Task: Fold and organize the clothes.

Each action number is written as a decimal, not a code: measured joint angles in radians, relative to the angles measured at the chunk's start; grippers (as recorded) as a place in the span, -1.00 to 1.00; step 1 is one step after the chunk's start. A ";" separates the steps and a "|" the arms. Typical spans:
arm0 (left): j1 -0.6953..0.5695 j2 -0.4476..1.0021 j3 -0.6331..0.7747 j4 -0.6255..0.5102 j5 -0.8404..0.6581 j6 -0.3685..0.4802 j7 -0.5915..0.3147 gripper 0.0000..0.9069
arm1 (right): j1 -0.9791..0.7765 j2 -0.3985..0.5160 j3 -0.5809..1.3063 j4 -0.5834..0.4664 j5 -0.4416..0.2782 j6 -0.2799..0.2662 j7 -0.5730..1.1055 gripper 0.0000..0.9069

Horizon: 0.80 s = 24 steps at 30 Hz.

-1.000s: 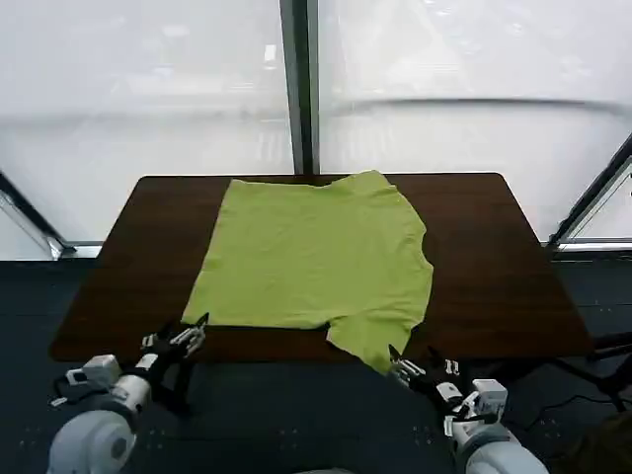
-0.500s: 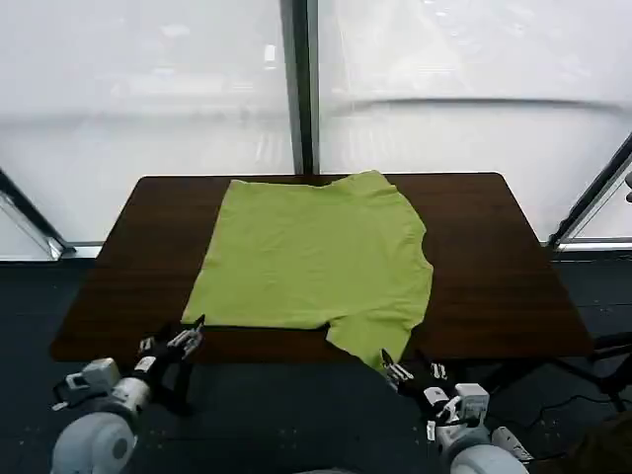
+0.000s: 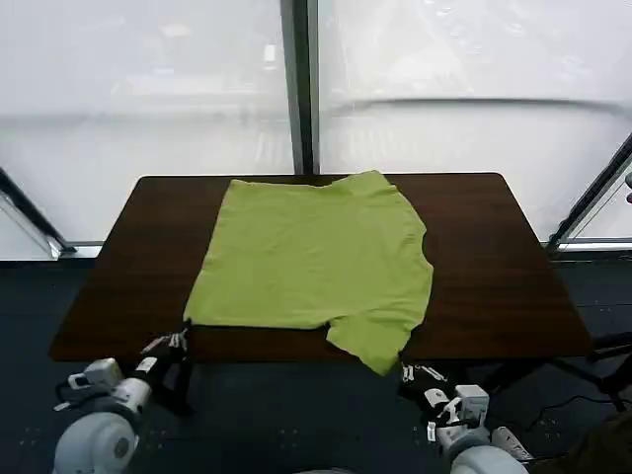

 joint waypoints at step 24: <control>0.134 -0.034 -0.070 -0.161 -0.038 -0.016 -0.005 -1.00 | 0.036 -0.055 0.062 0.030 0.070 0.097 -0.054 -1.00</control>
